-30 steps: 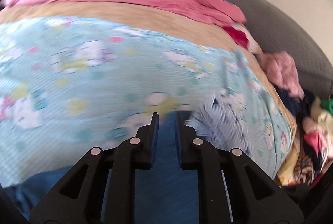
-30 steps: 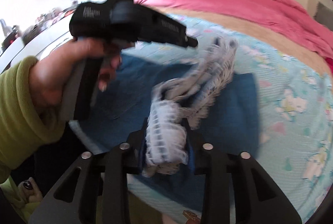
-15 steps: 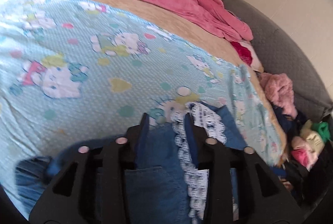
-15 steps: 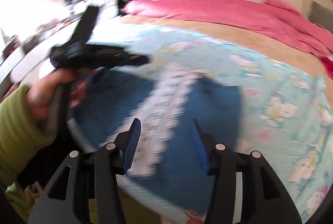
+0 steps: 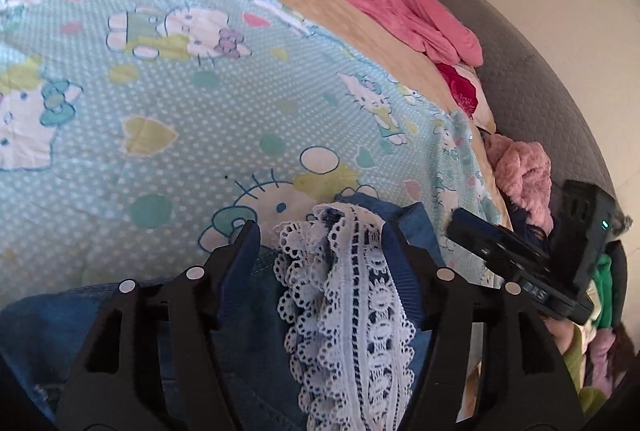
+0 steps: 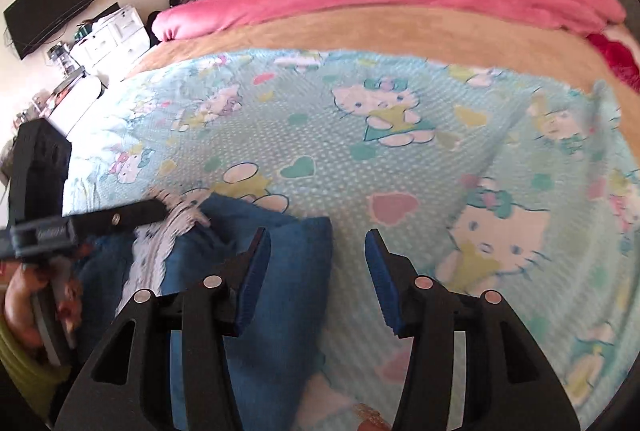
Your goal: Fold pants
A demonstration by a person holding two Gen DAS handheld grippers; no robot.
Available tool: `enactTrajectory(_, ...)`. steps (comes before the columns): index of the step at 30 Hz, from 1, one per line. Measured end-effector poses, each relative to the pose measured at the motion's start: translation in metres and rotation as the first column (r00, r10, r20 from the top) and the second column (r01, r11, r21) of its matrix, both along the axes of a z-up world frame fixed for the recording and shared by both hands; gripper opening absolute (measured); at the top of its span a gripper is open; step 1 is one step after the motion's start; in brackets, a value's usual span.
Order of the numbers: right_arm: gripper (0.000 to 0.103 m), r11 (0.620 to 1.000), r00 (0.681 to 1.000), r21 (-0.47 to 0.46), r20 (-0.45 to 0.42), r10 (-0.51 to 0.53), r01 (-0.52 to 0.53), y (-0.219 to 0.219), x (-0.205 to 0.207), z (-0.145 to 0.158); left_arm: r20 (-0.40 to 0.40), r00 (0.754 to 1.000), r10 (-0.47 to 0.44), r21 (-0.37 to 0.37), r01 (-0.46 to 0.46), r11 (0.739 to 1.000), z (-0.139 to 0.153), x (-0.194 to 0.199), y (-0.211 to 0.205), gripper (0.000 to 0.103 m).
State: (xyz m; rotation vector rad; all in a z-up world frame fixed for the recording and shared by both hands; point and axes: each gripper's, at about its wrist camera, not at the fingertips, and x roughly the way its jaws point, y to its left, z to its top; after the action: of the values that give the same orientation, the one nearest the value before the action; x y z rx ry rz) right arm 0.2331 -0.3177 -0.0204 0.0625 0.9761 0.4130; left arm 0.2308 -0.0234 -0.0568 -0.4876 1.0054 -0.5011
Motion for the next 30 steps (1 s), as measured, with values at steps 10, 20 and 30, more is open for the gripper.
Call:
enactTrajectory(10, 0.008, 0.988, 1.0, 0.156, 0.004, -0.004, 0.003, -0.006, -0.001, -0.004, 0.152, 0.988, -0.007, 0.103, -0.009, 0.995, 0.033, -0.039, -0.006, 0.008)
enactTrajectory(20, 0.041, 0.996, 0.994, -0.025, 0.072, -0.079, 0.081, 0.004, -0.002, -0.009, 0.132, 0.99, 0.049, 0.221, -0.078, 0.972, 0.02, -0.03, 0.004, 0.03)
enactTrajectory(30, 0.076, 0.996, 0.986, 0.046, 0.144, -0.079, 0.073, -0.004, -0.04, 0.025, 0.248, 0.964, 0.092, 0.369, -0.182, 0.912, 0.068, -0.067, 0.009, 0.084)
